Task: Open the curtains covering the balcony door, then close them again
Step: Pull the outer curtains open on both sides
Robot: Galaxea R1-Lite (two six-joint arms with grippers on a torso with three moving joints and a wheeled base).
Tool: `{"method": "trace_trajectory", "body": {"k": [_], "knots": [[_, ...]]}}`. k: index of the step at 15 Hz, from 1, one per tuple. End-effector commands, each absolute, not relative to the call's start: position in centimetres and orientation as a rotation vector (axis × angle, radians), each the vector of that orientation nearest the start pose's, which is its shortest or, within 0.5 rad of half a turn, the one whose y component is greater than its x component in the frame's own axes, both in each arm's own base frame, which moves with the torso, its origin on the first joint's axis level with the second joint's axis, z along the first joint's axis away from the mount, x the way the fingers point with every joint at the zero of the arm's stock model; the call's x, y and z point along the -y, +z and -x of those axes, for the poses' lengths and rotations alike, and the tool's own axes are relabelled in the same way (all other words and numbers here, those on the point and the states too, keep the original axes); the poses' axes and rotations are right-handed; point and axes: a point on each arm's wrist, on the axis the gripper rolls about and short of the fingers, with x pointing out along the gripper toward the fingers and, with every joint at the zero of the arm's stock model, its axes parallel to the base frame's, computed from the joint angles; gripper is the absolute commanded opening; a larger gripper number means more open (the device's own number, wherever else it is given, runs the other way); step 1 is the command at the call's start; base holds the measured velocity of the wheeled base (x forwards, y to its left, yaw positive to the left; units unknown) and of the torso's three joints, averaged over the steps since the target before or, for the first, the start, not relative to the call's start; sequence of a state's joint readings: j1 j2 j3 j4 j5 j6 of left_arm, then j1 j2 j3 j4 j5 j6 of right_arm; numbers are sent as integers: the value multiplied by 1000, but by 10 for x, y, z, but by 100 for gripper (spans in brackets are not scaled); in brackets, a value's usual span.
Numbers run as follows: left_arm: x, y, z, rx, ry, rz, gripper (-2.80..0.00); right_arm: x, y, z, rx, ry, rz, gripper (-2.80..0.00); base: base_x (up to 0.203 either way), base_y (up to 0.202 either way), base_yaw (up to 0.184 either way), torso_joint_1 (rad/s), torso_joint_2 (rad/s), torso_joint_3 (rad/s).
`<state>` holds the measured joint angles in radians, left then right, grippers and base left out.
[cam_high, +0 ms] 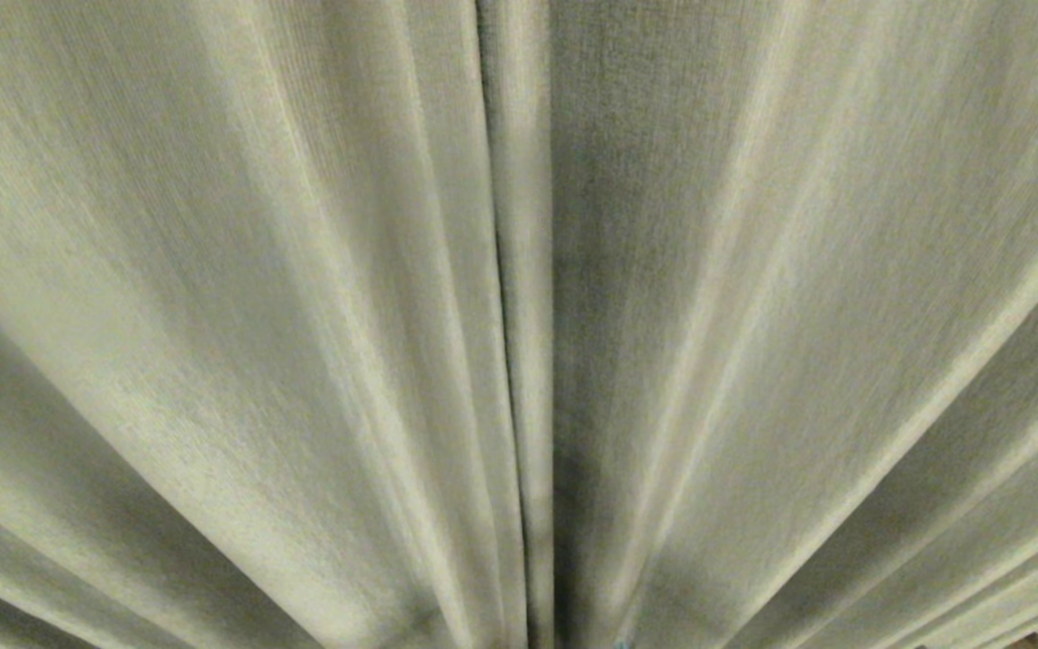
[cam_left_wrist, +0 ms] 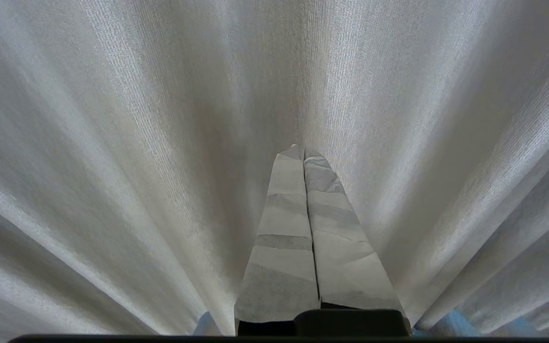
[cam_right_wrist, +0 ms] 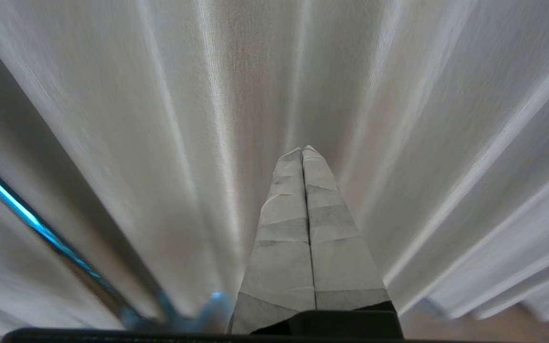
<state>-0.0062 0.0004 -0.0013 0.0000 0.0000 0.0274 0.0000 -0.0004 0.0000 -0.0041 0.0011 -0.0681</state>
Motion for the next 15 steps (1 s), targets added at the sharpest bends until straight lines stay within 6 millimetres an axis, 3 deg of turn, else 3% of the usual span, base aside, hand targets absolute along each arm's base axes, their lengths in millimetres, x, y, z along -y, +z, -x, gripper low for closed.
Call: {"method": "trace_trajectory", "body": {"k": [1, 4, 7, 13, 14, 15], "knots": [[0, 76, 23, 2, -6, -28, -280, 0, 76, 23, 8, 4, 94, -280, 0, 0, 0, 0, 0, 0], [0, 76, 23, 2, -6, -28, -280, -1, 88, 25, 85, 35, 87, -280, 0, 0, 0, 0, 0, 0], [0, 76, 23, 2, -6, -28, -280, -5, 123, 31, 160, 231, 104, -280, 0, 0, 0, 0, 0, 0], [0, 76, 23, 2, -6, -28, -280, -6, 207, -4, 194, 267, 108, -280, 0, 0, 0, 0, 0, 0], [0, 76, 23, 2, -6, -28, -280, -6, 221, -12, 211, 266, 110, 0, 0, 0, 0, 0, 0, 0], [0, 76, 23, 1, -6, -28, -280, -6, 234, -20, 227, 262, 113, 0, 0, 0, 0, 0, 0, 0]]}}
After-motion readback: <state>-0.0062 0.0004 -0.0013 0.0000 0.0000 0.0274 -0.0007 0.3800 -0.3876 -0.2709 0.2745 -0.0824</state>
